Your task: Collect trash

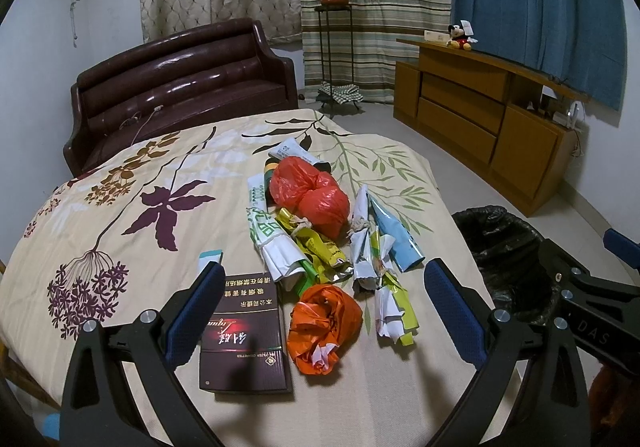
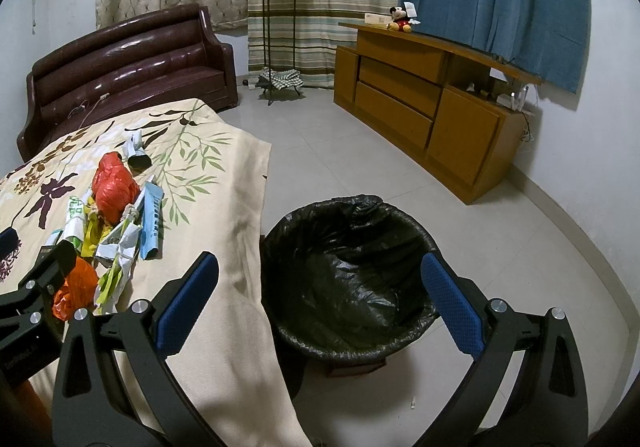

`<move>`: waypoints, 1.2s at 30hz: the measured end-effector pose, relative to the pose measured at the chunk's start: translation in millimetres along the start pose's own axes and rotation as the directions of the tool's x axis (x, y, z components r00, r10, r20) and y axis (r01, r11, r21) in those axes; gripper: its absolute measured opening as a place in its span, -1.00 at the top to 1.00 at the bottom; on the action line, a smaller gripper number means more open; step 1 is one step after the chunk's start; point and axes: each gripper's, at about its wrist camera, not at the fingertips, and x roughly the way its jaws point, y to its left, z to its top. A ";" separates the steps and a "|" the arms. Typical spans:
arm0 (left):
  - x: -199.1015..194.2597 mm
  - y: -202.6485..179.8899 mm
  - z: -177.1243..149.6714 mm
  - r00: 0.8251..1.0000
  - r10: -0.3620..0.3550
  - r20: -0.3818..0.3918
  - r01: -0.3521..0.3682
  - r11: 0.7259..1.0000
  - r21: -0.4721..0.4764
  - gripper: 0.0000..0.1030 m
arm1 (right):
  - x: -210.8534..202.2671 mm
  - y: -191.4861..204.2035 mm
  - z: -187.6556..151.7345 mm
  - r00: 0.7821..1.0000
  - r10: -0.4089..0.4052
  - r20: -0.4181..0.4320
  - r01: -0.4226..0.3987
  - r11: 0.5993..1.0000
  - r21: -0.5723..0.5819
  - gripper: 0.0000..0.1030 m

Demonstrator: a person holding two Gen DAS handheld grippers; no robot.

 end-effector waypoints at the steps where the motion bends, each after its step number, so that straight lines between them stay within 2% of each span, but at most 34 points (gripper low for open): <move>1: 0.1 -0.1 0.1 1.000 -0.001 -0.001 0.001 1.000 0.000 -0.89 | 0.1 0.3 -0.2 1.000 0.000 -0.001 0.000 1.000 0.000 -0.92; 9: 4.9 11.5 -6.1 1.000 0.000 -0.026 -0.001 1.000 -0.025 -0.87 | 1.5 4.9 -2.6 1.000 0.004 -0.003 -0.004 1.000 -0.012 -0.91; 16: 2.6 34.4 -8.1 0.999 0.003 -0.046 -0.005 0.999 -0.042 -0.86 | 7.2 21.5 -5.6 0.999 0.032 -0.034 -0.033 0.999 -0.023 -0.63; 18: 2.3 42.7 -8.0 0.999 0.016 -0.049 -0.018 0.999 -0.045 -0.82 | 6.2 24.1 -5.6 0.999 0.038 -0.036 -0.039 0.999 -0.025 -0.62; 19: 2.1 47.1 -9.1 0.998 0.023 -0.051 -0.026 0.999 -0.048 -0.72 | 5.1 27.4 -6.4 0.999 0.041 -0.036 -0.042 0.999 -0.029 -0.61; 20: 3.4 50.9 -8.7 0.998 0.028 -0.056 -0.030 0.998 -0.051 -0.55 | 5.2 28.9 -5.7 0.998 0.044 -0.037 -0.045 0.998 -0.033 -0.61; 22: 6.8 61.1 -10.6 0.996 0.032 -0.081 -0.037 0.997 -0.062 -0.48 | 4.7 33.3 -5.4 0.998 0.051 -0.038 -0.052 0.998 -0.039 -0.61; 29: 12.4 89.2 -15.1 0.991 0.069 -0.112 -0.079 0.993 -0.090 -0.47 | 7.7 51.5 0.3 0.996 0.072 -0.044 -0.075 0.995 -0.067 -0.61; 36: 21.6 105.7 -19.3 0.987 0.065 -0.149 -0.081 0.991 -0.103 -0.47 | 11.7 65.0 2.8 0.995 0.085 -0.056 -0.089 0.992 -0.086 -0.61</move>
